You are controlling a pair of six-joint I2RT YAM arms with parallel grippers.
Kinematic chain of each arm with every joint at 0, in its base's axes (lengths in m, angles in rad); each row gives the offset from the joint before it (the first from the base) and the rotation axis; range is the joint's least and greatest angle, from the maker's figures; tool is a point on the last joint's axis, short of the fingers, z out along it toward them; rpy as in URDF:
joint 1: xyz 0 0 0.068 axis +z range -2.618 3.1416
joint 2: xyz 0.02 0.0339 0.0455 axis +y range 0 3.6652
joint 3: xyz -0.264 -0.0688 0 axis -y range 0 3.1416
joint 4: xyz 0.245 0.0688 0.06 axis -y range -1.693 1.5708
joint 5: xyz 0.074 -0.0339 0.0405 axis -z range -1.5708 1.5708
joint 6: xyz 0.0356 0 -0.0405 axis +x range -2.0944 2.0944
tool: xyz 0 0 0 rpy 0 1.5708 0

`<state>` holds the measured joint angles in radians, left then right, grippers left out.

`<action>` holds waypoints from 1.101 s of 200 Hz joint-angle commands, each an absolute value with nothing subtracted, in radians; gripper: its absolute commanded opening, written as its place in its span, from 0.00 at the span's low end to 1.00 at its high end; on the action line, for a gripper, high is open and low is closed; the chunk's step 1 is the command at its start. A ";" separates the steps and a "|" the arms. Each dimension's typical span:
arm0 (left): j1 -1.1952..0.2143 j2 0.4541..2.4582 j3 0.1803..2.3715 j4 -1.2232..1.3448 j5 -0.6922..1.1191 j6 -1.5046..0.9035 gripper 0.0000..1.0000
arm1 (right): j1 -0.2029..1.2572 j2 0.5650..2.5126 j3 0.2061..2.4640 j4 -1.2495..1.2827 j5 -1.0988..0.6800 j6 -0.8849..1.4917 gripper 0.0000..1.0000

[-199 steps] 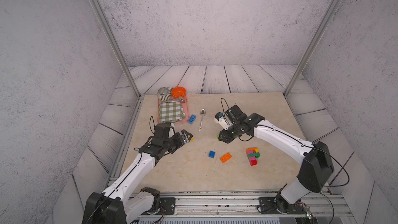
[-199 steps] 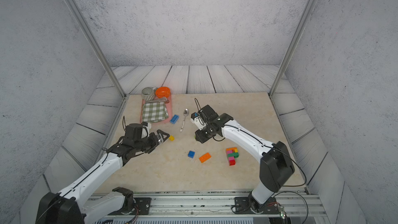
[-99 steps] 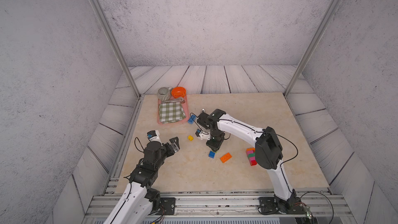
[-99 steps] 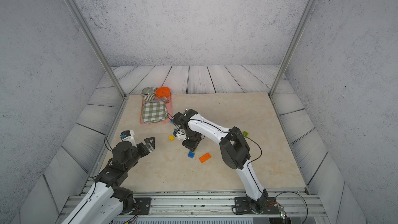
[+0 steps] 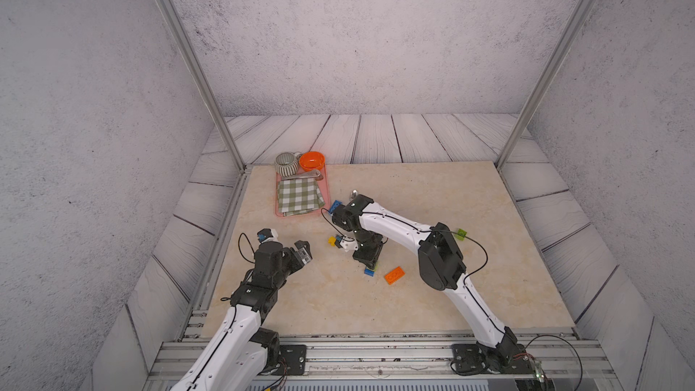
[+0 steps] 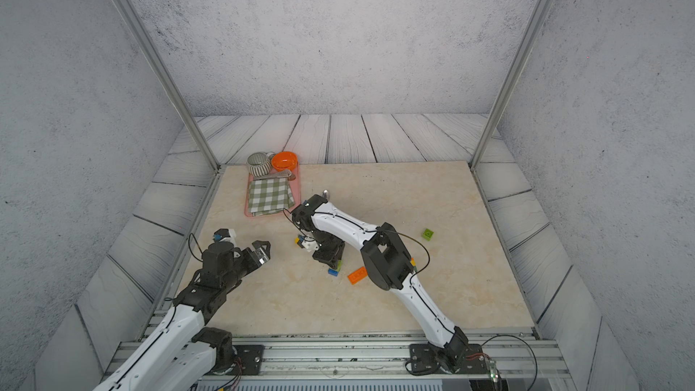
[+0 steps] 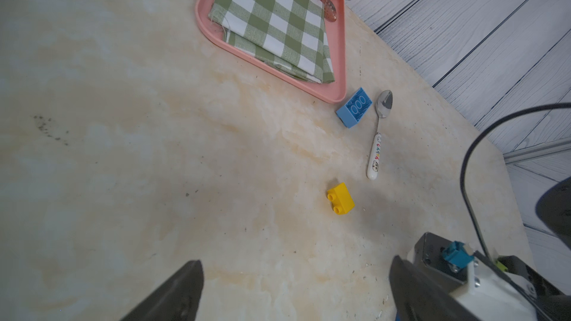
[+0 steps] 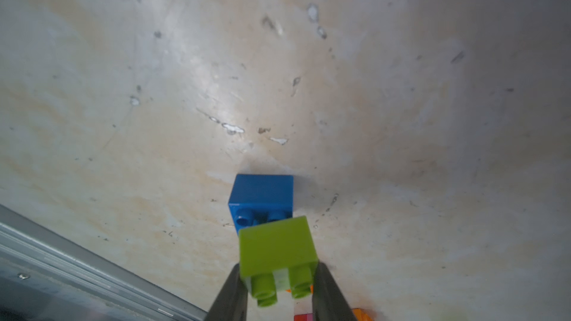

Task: Assemble the letter p with lego
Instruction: Assemble the lego brick with the lego brick.

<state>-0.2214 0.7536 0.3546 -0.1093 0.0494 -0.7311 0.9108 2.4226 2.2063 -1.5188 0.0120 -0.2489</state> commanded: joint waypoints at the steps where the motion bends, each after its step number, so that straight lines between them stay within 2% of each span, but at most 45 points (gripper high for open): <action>1: -0.210 0.753 0.364 -0.085 0.068 -0.736 0.98 | 0.920 2.440 2.240 -1.558 0.021 -0.261 0.00; 220: -0.201 0.752 0.357 -0.075 0.081 -0.732 0.98 | 0.993 2.436 2.247 -1.565 0.099 -0.132 0.00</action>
